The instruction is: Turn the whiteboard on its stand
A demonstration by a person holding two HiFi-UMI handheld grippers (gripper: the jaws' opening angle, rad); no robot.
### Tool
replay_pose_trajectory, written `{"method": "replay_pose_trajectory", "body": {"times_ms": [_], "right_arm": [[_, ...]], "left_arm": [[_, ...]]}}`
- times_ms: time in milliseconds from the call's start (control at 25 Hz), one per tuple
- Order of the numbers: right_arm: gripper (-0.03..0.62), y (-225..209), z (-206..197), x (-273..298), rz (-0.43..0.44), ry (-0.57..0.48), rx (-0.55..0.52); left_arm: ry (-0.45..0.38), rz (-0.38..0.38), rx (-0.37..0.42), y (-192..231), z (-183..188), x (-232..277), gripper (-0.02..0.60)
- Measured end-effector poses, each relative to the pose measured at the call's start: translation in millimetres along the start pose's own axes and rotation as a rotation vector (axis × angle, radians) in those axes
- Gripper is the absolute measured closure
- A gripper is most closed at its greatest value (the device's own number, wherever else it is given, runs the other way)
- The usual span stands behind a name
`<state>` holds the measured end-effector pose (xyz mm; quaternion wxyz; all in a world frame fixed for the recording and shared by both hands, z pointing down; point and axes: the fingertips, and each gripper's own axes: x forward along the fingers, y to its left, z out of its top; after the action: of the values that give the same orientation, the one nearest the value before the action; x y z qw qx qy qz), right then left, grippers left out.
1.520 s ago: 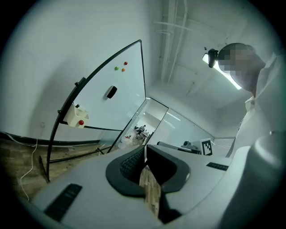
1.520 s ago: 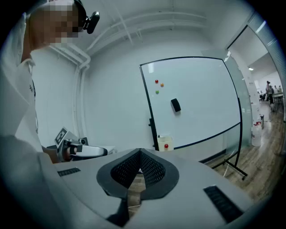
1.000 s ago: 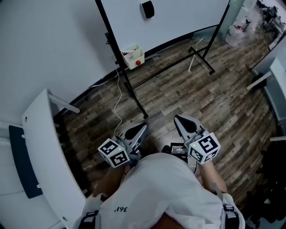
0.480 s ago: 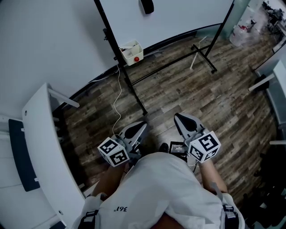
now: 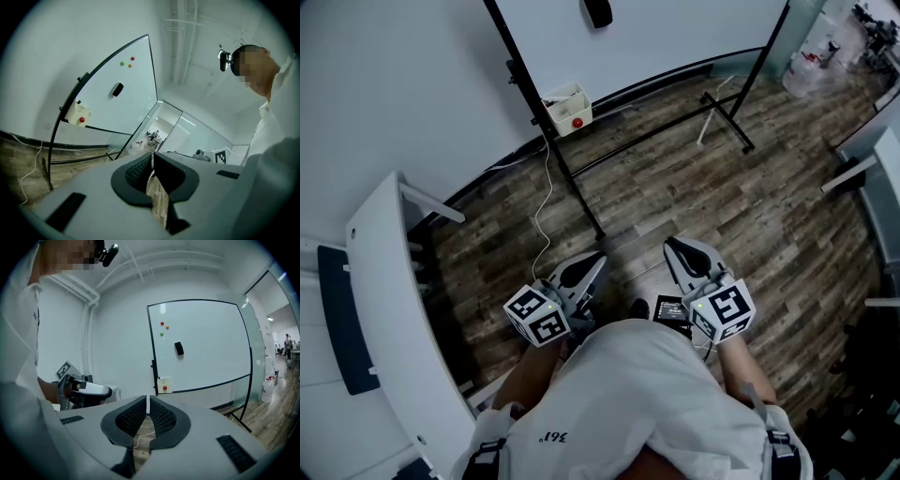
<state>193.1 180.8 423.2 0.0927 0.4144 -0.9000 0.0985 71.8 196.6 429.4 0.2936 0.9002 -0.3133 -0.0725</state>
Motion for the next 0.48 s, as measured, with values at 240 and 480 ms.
{"method": "replay_pose_trajectory", "body": {"times_ms": [240, 480], "right_arm": [[0.566, -12, -3, -1, 0.018, 0.011, -0.009], [0.566, -14, -5, 28, 0.048, 0.035, 0.019]], "left_arm": [[-0.018, 0.021, 0.004, -4, -4, 9, 0.561], [-0.012, 0.080, -0.014, 23, -3, 6, 0.561]]}}
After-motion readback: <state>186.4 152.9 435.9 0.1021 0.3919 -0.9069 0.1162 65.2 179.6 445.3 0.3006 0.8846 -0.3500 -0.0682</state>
